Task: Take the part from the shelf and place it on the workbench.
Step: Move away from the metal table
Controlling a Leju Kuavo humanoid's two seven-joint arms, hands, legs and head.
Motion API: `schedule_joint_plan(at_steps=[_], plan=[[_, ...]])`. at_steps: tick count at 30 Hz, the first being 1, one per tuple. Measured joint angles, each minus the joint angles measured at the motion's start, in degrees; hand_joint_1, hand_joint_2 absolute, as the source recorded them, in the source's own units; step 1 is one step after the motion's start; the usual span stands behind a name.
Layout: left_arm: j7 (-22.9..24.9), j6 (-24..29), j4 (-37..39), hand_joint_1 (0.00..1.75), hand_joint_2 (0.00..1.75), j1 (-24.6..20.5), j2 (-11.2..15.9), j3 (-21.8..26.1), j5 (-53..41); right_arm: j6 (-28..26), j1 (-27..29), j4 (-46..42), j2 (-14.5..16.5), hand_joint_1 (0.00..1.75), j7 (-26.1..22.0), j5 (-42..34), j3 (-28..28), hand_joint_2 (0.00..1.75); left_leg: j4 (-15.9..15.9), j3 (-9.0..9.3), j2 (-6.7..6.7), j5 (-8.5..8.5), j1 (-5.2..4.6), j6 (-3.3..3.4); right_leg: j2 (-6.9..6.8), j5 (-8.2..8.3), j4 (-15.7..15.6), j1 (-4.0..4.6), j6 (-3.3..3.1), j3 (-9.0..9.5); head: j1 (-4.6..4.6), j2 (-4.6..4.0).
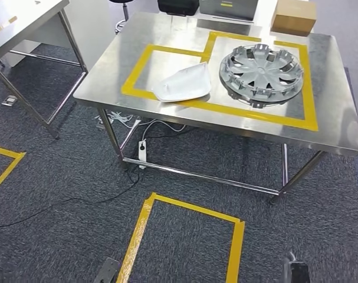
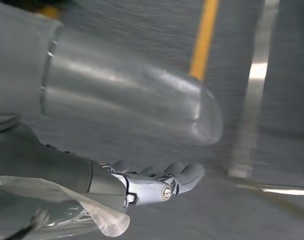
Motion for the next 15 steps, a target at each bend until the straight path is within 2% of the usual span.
schedule_joint_plan(at_steps=[1,2,3,4,5,6,10,11,13,14,15], plan=[[-0.1,0.0,0.0,0.0,0.0,0.1,0.0,0.1,0.1,0.4,-0.8,3.1,0.0,0.0,0.1,0.1,-1.2,0.0,0.6,-1.0,0.0,0.45,-0.02,-0.23,-0.01,0.84,-3.7,-0.02,0.0,3.06,0.02,0.0],[-0.2,0.0,0.0,0.0,0.0,0.2,0.0,0.2,0.1,0.5,-1.8,6.0,0.0,0.0,0.7,0.5,-2.1,0.0,1.3,-1.85,0.03,0.84,-0.08,-0.49,0.04,0.58,-8.2,0.01,-0.15,6.37,-0.03,0.0],[-0.2,0.0,0.0,0.0,0.0,0.2,0.0,0.4,0.0,0.1,-2.9,8.8,0.1,0.0,1.6,1.1,-2.8,0.0,1.8,-2.46,0.1,1.23,-0.14,-0.82,0.11,-0.41,-11.9,0.07,-0.45,8.74,-0.06,0.0],[-0.3,0.0,0.0,0.0,0.0,0.2,0.0,0.5,-0.1,-0.6,-3.8,11.7,0.1,0.0,2.9,2.1,-3.3,0.0,2.2,-2.83,0.17,1.65,-0.18,-1.11,0.18,-1.44,-14.4,0.18,-0.83,10.21,-0.1,0.0],[-0.3,0.0,0.0,0.0,0.0,0.2,0.0,0.6,-0.3,-1.3,-4.5,13.8,0.1,0.0,4.0,2.9,-3.6,0.0,2.4,-3.01,0.24,1.99,-0.17,-1.32,0.24,-1.94,-15.5,0.28,-1.18,10.64,-0.14,0.0],[-0.3,0.1,0.0,0.0,0.0,0.2,0.0,0.6,-0.4,-1.8,-4.9,15.2,0.1,0.0,4.8,3.4,-3.6,0.0,2.3,-3.07,0.28,2.25,-0.14,-1.46,0.26,-2.06,-15.5,0.35,-1.41,10.35,-0.14,0.0],[-0.2,0.1,0.0,0.0,0.0,0.2,0.0,0.6,-0.6,-2.6,-5.2,16.9,0.1,0.0,5.8,4.2,-3.7,0.0,2.2,-3.05,0.27,2.58,-0.08,-1.61,0.19,-1.9,-15.3,0.45,-1.66,10.23,-0.17,0.0],[0.0,0.1,0.1,0.0,0.0,0.3,0.0,0.6,-0.9,-3.1,-5.6,18.7,0.1,0.0,7.4,5.1,-3.7,0.0,2.6,-3.29,0.18,1.79,0.01,-1.95,-0.03,-1.54,-15.3,0.38,-2.11,9.85,-0.15,0.0],[0.8,0.2,0.2,0.0,0.0,0.5,0.0,0.6,-2.0,-3.6,-7.0,24.2,0.1,0.0,13.9,9.7,-2.5,0.0,10.7,-4.89,0.01,-3.97,0.43,-3.06,-1.14,0.23,-15.3,0.27,-3.18,7.79,-0.3,0.0],[1.4,0.3,0.2,0.0,0.0,0.6,0.0,0.5,-2.6,-3.4,-7.8,26.9,0.2,0.0,17.3,12.3,-1.5,0.0,14.8,-5.26,-0.06,-6.11,0.66,-3.55,-1.91,1.23,-15.2,0.24,-3.6,6.55,-0.39,0.0],[1.9,0.4,0.2,0.0,0.0,0.5,0.0,0.5,-2.9,-2.9,-8.2,28.6,0.2,0.0,19.8,14.4,-0.4,0.0,17.6,-4.72,-0.03,-6.86,0.8,-3.7,-2.62,2.01,-15.1,0.32,-3.65,5.56,-0.51,0.0]])
